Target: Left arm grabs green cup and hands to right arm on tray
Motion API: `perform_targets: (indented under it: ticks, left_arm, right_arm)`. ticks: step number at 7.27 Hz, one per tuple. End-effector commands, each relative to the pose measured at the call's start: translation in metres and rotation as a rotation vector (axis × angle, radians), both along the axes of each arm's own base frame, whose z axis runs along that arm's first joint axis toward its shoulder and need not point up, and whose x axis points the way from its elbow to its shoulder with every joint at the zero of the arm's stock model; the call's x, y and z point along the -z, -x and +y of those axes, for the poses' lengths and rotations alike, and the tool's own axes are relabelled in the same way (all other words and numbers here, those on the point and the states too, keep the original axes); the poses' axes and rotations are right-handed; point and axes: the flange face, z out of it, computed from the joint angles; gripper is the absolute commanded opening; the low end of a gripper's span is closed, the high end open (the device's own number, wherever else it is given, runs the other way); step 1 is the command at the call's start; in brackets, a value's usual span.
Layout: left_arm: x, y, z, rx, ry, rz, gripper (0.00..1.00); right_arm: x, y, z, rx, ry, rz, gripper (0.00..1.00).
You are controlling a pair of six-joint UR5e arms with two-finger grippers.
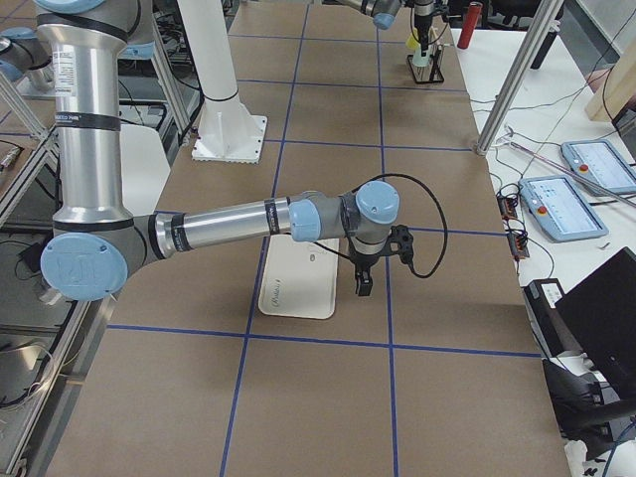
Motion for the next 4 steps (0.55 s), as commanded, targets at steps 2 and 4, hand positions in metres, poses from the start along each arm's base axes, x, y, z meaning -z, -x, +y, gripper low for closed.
perform_targets:
  ticks: [2, 4]
  left_arm:
    - [-0.0051, -0.0003, -0.0021, 0.003, -0.011, -0.001, 0.9]
    - [-0.0051, -0.0003, -0.0021, 0.003, -0.011, -0.001, 0.56]
  right_arm:
    - [0.0002, 0.0, 0.0, 0.0, -0.001, 0.0, 1.0]
    - [0.0002, 0.0, 0.0, 0.0, -0.001, 0.0, 1.0]
